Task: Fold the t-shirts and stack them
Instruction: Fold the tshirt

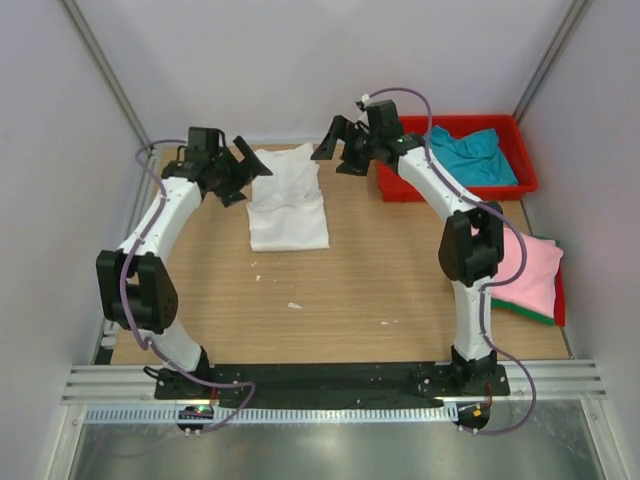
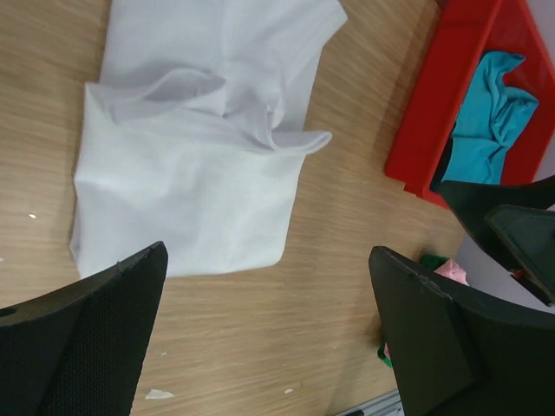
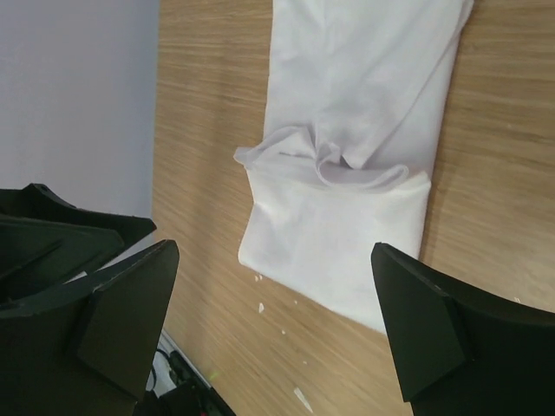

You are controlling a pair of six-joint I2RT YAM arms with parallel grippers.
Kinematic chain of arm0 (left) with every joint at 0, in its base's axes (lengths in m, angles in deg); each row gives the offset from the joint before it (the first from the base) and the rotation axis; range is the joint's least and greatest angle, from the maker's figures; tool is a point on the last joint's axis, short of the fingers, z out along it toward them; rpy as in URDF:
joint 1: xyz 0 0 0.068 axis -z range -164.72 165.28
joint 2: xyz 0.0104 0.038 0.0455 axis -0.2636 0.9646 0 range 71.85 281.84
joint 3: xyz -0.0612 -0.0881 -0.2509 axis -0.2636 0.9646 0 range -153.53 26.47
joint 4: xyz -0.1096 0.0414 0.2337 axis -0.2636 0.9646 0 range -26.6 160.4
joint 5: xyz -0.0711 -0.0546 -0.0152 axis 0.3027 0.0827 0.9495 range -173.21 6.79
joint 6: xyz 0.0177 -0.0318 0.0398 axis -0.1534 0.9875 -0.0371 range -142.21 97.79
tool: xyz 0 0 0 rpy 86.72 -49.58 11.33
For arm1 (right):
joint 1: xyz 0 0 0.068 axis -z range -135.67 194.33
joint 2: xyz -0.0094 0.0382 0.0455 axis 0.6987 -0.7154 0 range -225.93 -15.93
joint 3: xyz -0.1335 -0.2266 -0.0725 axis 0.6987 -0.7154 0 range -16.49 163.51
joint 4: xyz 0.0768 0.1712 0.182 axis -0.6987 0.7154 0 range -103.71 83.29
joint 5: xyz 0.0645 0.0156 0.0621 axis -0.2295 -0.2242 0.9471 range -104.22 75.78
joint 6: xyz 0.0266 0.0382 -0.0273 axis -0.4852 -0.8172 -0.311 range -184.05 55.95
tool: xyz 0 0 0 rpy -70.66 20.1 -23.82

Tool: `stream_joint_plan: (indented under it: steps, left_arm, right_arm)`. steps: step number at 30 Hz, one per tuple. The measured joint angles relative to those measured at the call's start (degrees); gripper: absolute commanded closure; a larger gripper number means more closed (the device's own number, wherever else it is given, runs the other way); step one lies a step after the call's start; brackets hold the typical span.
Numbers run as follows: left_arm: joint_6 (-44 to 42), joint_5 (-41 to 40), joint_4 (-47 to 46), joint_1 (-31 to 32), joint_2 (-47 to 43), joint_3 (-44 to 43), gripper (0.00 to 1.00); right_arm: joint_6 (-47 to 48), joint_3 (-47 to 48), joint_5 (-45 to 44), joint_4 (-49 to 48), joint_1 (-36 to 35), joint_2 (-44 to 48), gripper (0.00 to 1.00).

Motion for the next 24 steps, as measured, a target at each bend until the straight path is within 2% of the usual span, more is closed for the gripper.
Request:
stream_joint_plan:
  steps: [3, 7, 11, 16, 24]
  left_arm:
    - [2.08, -2.62, -3.32, 5.68, -3.45, 6.82, 0.00]
    - [4.13, -6.71, -7.17, 13.22, -1.66, 11.23, 0.00]
    - [4.61, -10.88, -9.94, 14.60, 3.56, 10.93, 0.00]
    - [2.99, -14.80, -12.09, 13.97, 12.46, 5.86, 0.02]
    - [-3.23, -18.69, -12.00, 14.49, 23.28, -6.38, 0.03]
  right_arm:
    - [2.36, -6.71, -4.50, 1.90, -0.09, 7.32, 0.00]
    - [6.47, -11.93, -10.97, 5.46, -0.20, 15.17, 0.00]
    - [9.22, -14.69, -16.48, 9.14, -0.20, 21.55, 0.00]
    - [9.81, -21.42, -21.90, 10.40, -0.13, 28.68, 0.00]
    - [9.86, -23.58, -27.58, 12.46, -0.13, 29.59, 0.00]
